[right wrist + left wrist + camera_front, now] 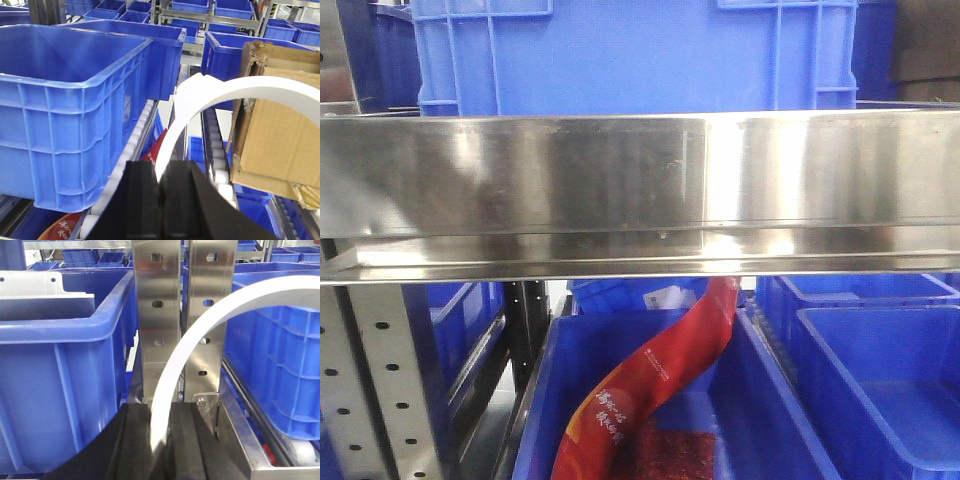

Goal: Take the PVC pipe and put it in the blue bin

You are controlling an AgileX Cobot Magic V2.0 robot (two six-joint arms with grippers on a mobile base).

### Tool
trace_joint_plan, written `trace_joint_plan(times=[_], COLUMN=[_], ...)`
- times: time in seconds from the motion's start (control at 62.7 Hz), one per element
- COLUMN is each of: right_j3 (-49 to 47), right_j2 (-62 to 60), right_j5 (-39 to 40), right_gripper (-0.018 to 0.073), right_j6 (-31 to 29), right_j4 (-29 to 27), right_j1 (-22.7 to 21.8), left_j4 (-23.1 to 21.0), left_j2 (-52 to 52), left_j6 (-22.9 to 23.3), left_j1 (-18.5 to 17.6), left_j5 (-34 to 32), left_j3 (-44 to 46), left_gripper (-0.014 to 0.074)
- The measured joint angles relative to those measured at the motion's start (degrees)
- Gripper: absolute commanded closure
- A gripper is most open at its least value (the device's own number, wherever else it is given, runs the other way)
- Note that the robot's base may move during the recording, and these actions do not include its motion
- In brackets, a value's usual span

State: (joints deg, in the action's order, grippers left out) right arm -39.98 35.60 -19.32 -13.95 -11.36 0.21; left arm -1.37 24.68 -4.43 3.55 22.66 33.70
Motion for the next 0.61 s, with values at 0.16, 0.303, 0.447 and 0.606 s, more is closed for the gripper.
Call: trace_joint_plan(times=[0.16, 0.303, 0.447, 0.606], right_j3=[0.00, 0.00, 0.00, 0.00], right_j2=[0.00, 0.00, 0.00, 0.00], right_j5=[0.00, 0.00, 0.00, 0.00], right_gripper=[0.0713, 0.0713, 0.0713, 0.0713], right_j6=[0.00, 0.00, 0.00, 0.00], right_j4=[0.00, 0.00, 0.00, 0.00], right_j1=[0.00, 0.00, 0.00, 0.00], left_j4=[0.00, 0.00, 0.00, 0.00], left_j2=[0.00, 0.00, 0.00, 0.00], left_j6=[0.00, 0.00, 0.00, 0.00], left_j1=[0.00, 0.00, 0.00, 0.00], left_j5=[0.00, 0.00, 0.00, 0.00], left_j3=[0.00, 0.00, 0.00, 0.00], left_gripper=[0.0707, 0.0707, 0.0707, 0.0707])
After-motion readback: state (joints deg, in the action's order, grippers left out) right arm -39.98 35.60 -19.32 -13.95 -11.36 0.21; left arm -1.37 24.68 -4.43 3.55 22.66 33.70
